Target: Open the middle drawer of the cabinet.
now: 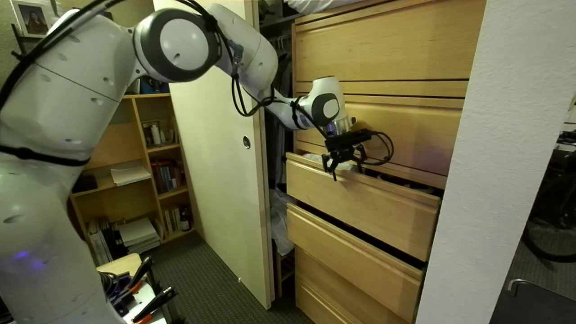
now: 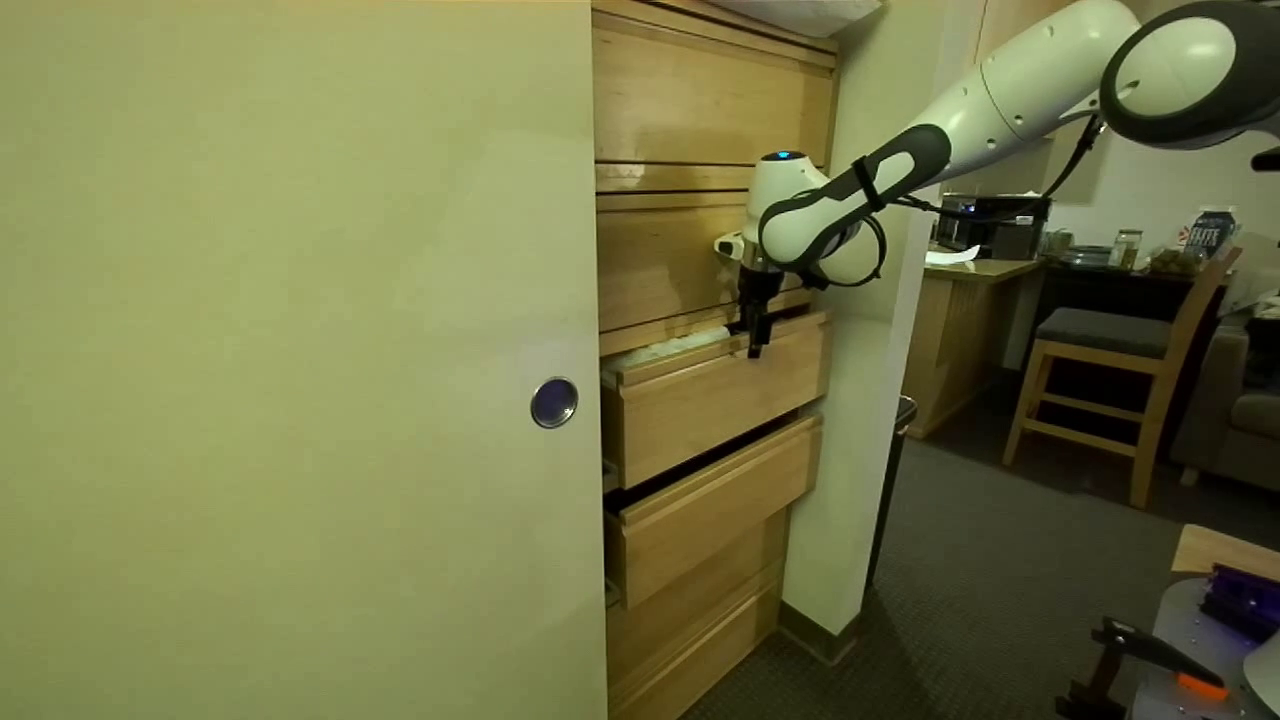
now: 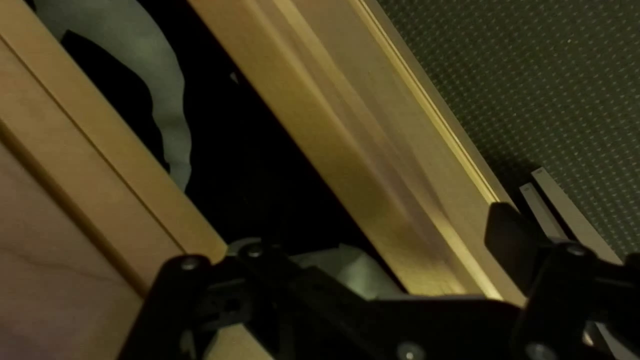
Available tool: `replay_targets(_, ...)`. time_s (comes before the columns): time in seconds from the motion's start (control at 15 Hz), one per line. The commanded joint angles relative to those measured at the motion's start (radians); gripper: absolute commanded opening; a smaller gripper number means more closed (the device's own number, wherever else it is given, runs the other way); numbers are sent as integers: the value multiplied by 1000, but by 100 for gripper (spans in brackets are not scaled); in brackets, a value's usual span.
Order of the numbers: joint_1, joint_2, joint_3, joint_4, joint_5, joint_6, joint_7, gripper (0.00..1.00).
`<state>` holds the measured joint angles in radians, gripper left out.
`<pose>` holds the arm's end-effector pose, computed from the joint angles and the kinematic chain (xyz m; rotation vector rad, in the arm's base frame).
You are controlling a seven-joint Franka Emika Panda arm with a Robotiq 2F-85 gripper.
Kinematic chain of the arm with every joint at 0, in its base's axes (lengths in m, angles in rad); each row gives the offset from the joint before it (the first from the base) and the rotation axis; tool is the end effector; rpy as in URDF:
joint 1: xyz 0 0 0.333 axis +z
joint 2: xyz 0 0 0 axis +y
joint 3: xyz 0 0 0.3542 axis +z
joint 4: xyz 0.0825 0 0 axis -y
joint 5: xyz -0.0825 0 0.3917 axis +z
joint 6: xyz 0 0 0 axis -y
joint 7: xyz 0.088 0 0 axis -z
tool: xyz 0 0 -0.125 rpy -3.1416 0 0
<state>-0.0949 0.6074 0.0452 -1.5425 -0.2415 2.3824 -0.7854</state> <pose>0.7561 -0.0490 0.3308 2.6163 1.2327 0.2148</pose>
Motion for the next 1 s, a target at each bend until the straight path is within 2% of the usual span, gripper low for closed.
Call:
replay_targets(0.0, -27, 44, 19, 13, 2, 65, -107, 100)
replay_targets(0.33, -52, 23, 38, -19, 21, 81, -235, 100)
replay_targets(0.67, -81, 1, 64, -87, 32, 214, -362, 100)
replay_targets(0.93, -115, -24, 90, -148, 62, 249, -458, 100)
